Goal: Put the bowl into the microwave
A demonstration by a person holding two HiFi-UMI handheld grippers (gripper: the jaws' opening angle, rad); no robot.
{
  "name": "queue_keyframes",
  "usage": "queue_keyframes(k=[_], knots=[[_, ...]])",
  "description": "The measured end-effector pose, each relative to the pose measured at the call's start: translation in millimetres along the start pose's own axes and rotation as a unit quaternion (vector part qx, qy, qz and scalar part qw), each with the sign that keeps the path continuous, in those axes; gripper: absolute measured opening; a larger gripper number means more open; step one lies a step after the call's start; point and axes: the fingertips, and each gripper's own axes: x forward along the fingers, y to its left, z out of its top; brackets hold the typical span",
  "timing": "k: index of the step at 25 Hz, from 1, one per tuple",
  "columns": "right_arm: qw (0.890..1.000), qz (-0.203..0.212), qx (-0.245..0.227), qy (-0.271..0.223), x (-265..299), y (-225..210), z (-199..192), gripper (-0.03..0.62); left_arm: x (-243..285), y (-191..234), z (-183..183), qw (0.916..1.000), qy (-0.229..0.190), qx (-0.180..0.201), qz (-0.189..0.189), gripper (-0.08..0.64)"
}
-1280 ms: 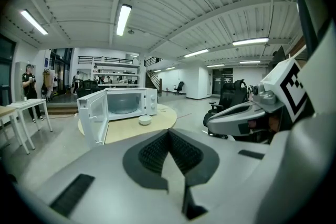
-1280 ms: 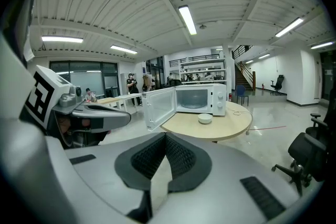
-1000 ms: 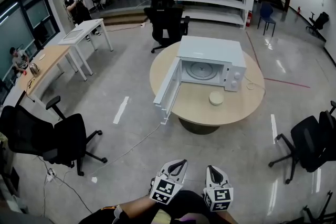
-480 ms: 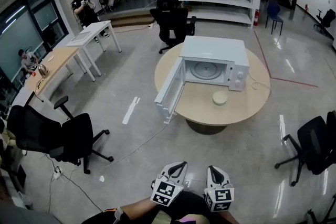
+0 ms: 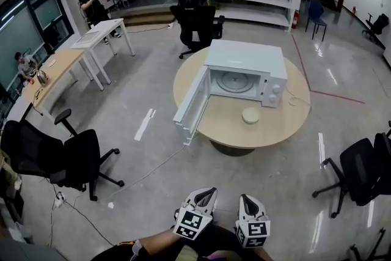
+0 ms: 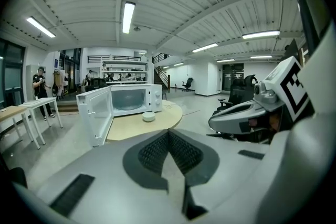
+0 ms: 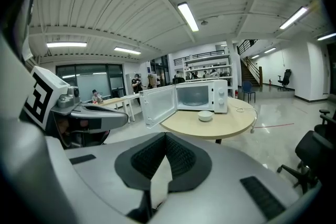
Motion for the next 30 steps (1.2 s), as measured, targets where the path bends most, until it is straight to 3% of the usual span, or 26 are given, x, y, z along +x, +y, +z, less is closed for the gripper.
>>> queue_keyframes(k=[30], knots=[[0.999, -0.041, -0.008, 0.027, 84.6, -49.9, 48.8, 0.015, 96.3, 59.1, 49.3, 0.9987, -0.006, -0.015, -0.048, 0.048]])
